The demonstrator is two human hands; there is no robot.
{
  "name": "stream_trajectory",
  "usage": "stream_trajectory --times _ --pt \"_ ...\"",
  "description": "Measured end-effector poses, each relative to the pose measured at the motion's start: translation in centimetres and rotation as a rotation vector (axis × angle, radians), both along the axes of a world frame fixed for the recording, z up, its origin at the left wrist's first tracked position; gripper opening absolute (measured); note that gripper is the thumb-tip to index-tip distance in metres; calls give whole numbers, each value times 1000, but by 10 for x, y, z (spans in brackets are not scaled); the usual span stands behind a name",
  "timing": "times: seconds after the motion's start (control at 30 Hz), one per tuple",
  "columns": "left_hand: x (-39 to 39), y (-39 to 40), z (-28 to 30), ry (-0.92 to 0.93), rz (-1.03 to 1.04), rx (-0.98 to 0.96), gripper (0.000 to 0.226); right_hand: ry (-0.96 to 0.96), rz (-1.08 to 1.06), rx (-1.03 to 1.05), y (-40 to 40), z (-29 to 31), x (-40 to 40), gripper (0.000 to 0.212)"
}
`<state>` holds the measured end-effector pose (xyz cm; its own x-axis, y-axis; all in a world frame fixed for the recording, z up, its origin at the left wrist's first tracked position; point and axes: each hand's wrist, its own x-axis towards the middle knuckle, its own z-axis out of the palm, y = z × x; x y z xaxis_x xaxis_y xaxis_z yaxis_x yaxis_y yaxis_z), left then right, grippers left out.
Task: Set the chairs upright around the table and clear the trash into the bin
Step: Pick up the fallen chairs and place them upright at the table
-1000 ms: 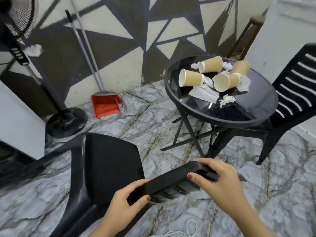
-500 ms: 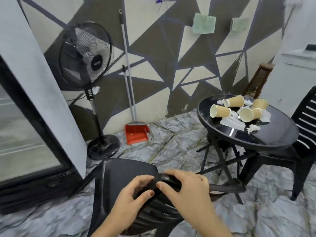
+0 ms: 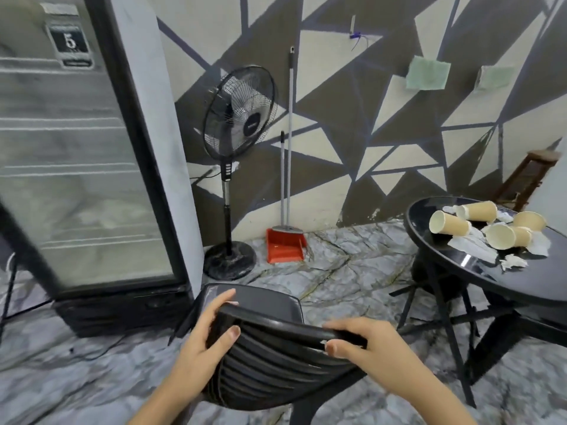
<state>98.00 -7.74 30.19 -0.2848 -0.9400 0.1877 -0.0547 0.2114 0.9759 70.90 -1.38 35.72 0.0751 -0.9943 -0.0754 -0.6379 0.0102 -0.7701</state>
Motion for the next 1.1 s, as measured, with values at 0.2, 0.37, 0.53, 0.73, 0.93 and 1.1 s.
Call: stream_trajectory --times 0.2,0.37,0.53,0.73,0.93,1.1 --pt "55 1 -1 -36 225 -41 63 6 83 -21 -6 -15 18 32" --pt "102 -2 -8 -29 290 -45 74 -31 42 -46 -11 -29 16 29" --pt "135 -8 -9 -85 265 -39 60 -103 10 -37 -25 -46 14 58" --pt "168 -17 -22 -60 290 23 68 -239 39 62 -49 -62 21 68" --pt "207 -22 -33 0 346 111 72 -497 -43 109 -62 -93 49 70" --pt "243 -6 -48 54 363 297 45 -595 15 101 -76 -99 87 68"
